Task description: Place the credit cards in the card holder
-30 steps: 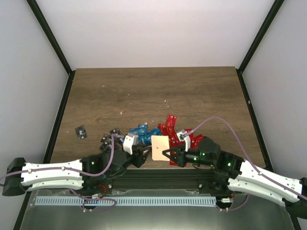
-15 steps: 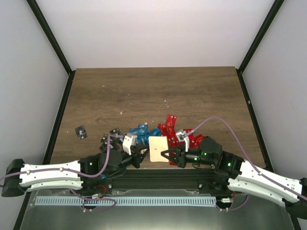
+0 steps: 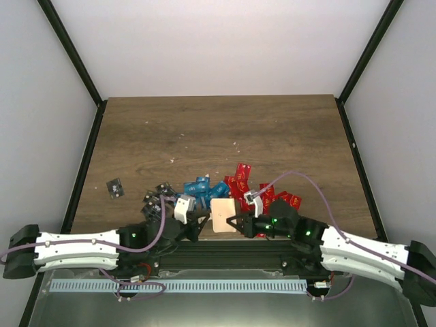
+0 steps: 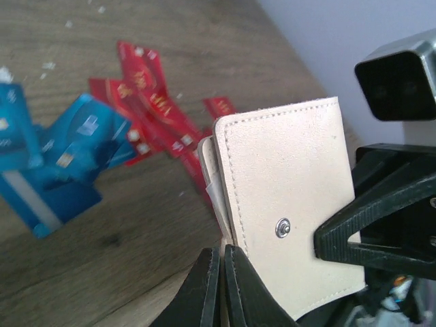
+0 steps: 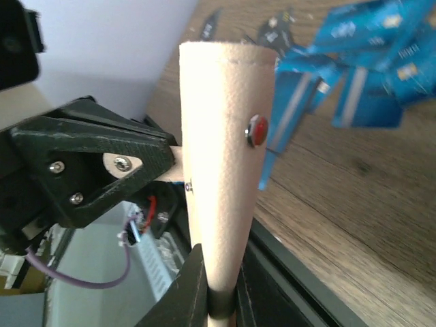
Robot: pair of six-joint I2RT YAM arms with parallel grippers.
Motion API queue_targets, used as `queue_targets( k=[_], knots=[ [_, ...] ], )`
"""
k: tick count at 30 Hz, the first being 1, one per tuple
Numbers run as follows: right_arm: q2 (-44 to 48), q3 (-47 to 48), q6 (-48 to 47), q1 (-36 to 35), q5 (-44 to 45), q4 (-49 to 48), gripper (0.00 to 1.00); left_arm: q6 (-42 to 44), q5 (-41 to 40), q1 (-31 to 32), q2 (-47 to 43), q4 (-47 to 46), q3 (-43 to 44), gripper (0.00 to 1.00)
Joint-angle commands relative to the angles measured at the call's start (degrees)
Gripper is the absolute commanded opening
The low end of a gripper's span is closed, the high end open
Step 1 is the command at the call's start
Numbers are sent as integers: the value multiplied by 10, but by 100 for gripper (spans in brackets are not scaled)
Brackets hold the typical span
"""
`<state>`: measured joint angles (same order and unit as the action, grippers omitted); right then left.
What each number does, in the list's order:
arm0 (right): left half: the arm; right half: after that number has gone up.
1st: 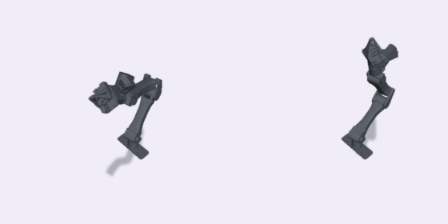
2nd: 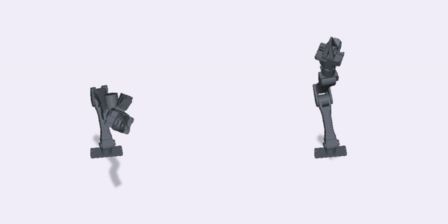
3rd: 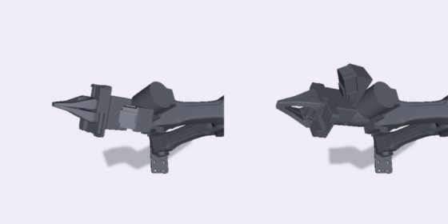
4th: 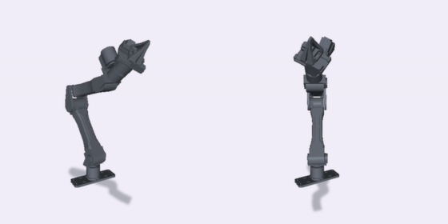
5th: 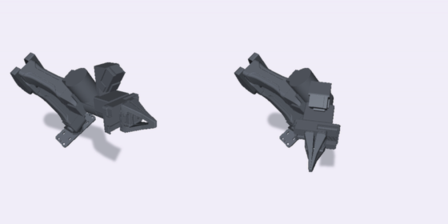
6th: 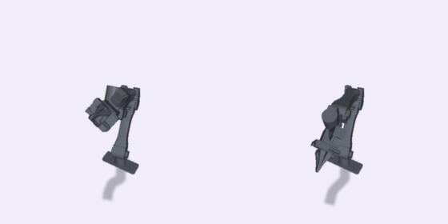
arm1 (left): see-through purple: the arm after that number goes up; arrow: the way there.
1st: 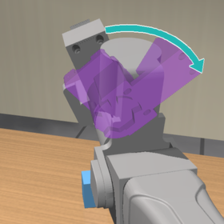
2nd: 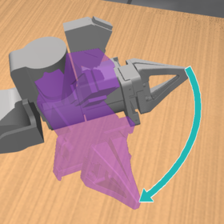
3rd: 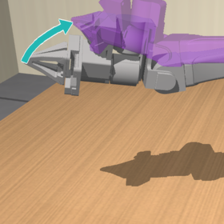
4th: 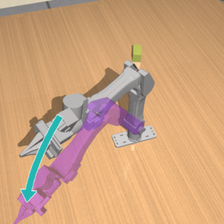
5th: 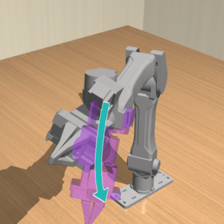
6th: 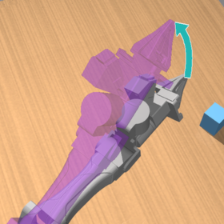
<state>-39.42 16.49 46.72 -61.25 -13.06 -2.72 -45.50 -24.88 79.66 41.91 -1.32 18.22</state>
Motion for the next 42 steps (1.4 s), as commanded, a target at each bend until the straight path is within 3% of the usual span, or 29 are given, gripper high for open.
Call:
queue_targets(
  k=[1, 6, 13, 22, 30, 34, 38, 42],
  knots=[
    [-63, -41, 42, 8, 14, -81, 6, -40, -30, 0, 54, -10, -17, 4],
    [-135, -54, 50, 16, 16, -121, 13, -67, -45, 0, 115, -32, -27, 4],
    [-178, -46, 54, 20, 44, -84, 58, -74, -48, 0, 162, -45, -18, 4],
    [-171, -10, 12, 20, 21, -30, 87, -61, -29, -1, 178, -45, 9, 4],
    [-142, 21, -33, 20, 13, 16, 95, -46, -33, -1, 190, -19, 40, 4],
    [-166, 45, -40, 20, 59, 49, 95, -39, -35, -1, 191, -7, 46, 4],
    [-197, 68, -37, 20, 127, 81, 90, -34, -35, 0, 183, 15, 50, 4],
    [-221, 63, -57, 20, 90, 30, 78, -19, -32, -2, 164, 49, 52, 4]
  ],
)
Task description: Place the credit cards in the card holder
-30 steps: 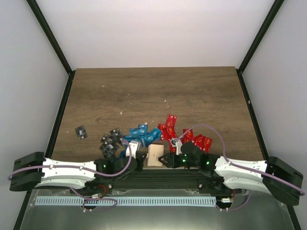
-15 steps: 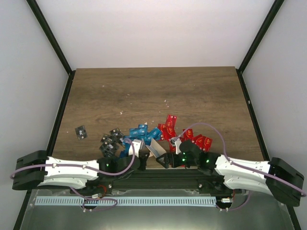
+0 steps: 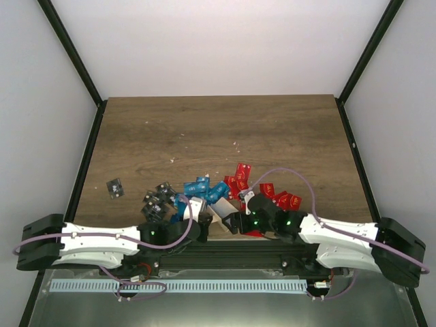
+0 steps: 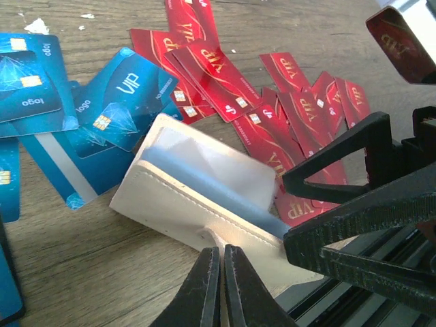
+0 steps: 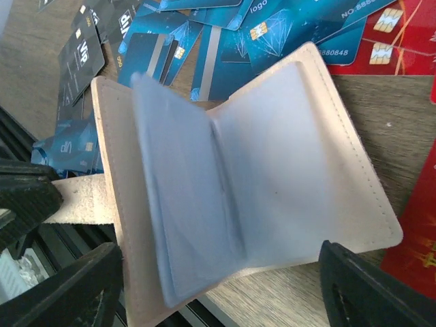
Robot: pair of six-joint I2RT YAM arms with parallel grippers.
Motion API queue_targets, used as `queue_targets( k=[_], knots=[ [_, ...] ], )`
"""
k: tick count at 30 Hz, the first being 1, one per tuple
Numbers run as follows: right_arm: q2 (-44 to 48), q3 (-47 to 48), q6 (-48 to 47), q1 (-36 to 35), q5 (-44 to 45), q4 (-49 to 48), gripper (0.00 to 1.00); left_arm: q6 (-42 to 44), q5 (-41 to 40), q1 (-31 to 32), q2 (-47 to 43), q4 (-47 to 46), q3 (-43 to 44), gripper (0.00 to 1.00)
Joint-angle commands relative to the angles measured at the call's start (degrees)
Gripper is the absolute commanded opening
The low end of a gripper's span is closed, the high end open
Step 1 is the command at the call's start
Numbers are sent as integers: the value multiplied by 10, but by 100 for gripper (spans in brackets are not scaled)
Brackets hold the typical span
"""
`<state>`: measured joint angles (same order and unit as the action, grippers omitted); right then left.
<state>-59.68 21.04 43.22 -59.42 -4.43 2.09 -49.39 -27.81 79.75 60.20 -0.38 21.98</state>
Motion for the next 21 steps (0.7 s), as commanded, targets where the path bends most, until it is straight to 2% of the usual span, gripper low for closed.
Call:
queue_targets(
  k=[1, 5, 13, 17, 21],
  knots=[
    [-26, 20, -25, 2, -8, -30, 76, 22, -4, -4, -25, 56, 16, 4],
    [-66, 41, -29, 2, -2, -32, 67, 30, -2, -6, -71, 97, 14, 4],
    [-134, 44, -35, 3, -33, -78, 60, 9, 9, -17, -153, 144, -35, 4],
    [-136, 43, -47, 3, -88, -113, 57, 11, 21, -19, -201, 123, -66, 4],
    [-116, 41, -45, 3, -79, -107, 57, 63, 61, -19, -213, 63, -79, 4]
  ],
)
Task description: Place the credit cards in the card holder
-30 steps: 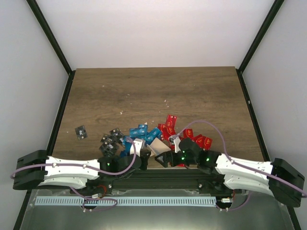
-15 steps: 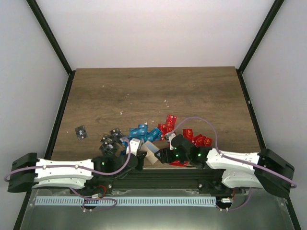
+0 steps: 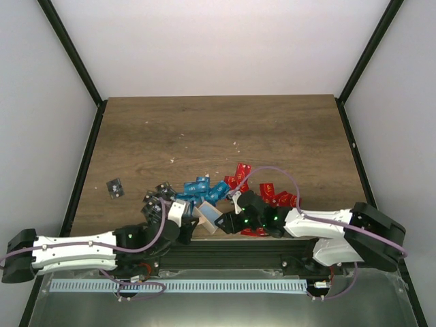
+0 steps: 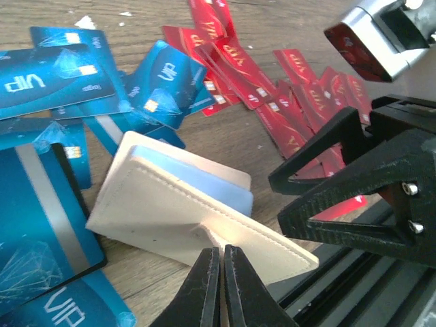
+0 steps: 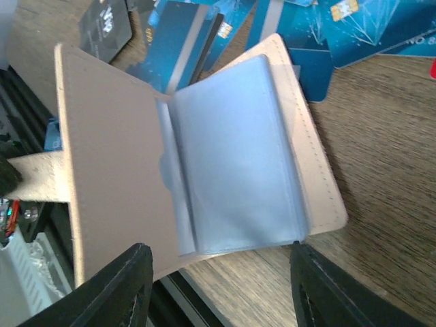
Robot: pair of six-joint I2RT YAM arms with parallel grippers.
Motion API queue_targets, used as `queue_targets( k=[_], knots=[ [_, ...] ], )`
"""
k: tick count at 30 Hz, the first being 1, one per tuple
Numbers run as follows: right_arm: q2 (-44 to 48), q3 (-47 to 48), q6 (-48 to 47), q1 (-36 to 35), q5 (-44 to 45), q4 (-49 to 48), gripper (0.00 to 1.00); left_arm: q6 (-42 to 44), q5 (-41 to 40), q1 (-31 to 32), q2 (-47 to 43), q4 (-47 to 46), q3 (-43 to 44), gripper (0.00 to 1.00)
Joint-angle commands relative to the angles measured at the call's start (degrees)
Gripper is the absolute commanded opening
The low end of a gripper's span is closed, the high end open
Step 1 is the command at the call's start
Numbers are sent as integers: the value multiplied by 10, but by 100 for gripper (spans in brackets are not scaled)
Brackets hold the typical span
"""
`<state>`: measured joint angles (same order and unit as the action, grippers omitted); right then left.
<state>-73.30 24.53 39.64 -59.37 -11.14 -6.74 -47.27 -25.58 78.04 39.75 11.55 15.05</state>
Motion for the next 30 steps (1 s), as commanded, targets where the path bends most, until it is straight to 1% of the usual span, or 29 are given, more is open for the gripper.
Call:
queue_targets(
  k=[1, 5, 9, 13, 17, 19, 21, 23, 28, 30],
  knots=[
    [26, 3, -8, 2, -10, -16, 57, 53, 50, -3, -4, -70, -9, 4],
    [54, -17, -3, 3, 1, -7, 56, 102, 82, -4, 57, -115, 6, 4],
    [85, -41, 1, 2, 15, 4, 51, 146, 124, -6, 132, -153, 41, 4],
    [99, -49, 2, 2, 11, 10, 42, 193, 163, -6, 194, -198, 69, 4],
    [107, -56, 12, 3, 8, 13, 33, 210, 162, -8, 224, -213, 83, 4],
    [111, -60, 18, 2, 1, 11, 29, 207, 159, -7, 218, -219, 78, 4],
    [116, -61, 25, 1, -10, 8, 29, 202, 160, -8, 192, -234, 59, 4],
    [133, -60, 33, 1, -9, 17, 33, 193, 149, -8, 151, -237, 30, 4],
    [208, -57, 37, 2, 49, 56, 43, 179, 149, -8, 59, -218, -14, 4],
    [208, -49, 28, 2, 61, 64, 47, 178, 152, -8, 29, -206, -21, 4]
  ],
)
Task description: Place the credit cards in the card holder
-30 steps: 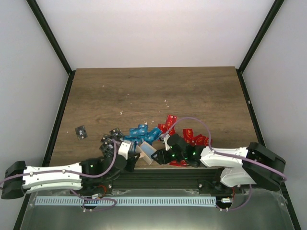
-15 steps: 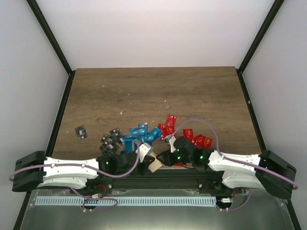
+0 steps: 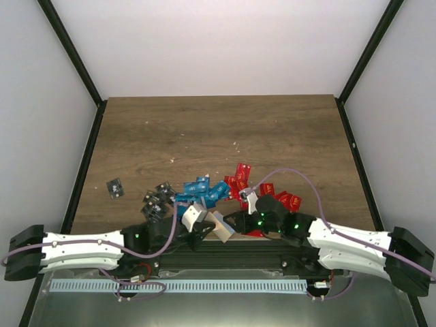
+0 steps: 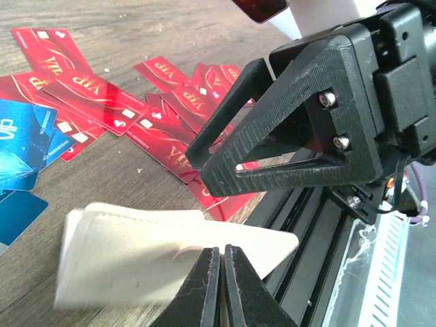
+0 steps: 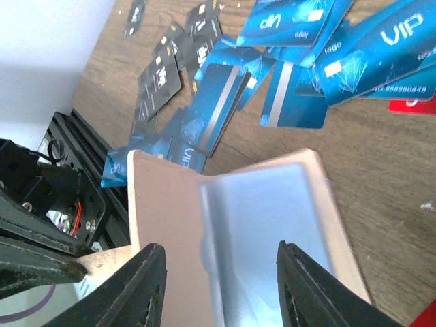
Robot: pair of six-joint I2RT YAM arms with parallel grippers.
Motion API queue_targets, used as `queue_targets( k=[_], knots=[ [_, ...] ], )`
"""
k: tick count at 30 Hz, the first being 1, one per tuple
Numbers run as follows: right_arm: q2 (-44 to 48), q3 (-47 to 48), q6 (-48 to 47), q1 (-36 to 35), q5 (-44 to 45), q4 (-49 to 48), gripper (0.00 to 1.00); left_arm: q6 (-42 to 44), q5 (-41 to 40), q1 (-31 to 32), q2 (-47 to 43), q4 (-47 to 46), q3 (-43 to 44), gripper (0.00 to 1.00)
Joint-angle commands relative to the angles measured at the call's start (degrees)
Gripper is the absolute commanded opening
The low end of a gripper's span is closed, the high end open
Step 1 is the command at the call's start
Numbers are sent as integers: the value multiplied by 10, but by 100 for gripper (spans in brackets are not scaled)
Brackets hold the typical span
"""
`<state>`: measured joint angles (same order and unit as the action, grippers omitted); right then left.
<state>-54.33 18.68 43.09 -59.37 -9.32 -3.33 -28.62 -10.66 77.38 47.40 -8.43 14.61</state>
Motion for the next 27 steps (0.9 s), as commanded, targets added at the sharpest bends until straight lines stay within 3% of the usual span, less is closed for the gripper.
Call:
queue_targets(
  k=[1, 6, 12, 19, 27],
  knots=[
    [8, 14, -10, 2, 42, 33, 48, -7, 7, -1, -60, -6, -21, 4],
    [-77, 26, -10, 2, 17, 13, 50, -8, 10, -1, -102, 5, -35, 4],
    [-140, 13, -12, 2, -65, -68, 42, -14, 1, -2, -122, 7, -56, 4],
    [-107, 9, -14, 2, -41, -38, 42, -5, -2, -3, -105, -5, -48, 4],
    [-41, -4, -4, 1, -35, -10, 40, 34, 18, -15, -3, -73, -13, 4]
  ],
)
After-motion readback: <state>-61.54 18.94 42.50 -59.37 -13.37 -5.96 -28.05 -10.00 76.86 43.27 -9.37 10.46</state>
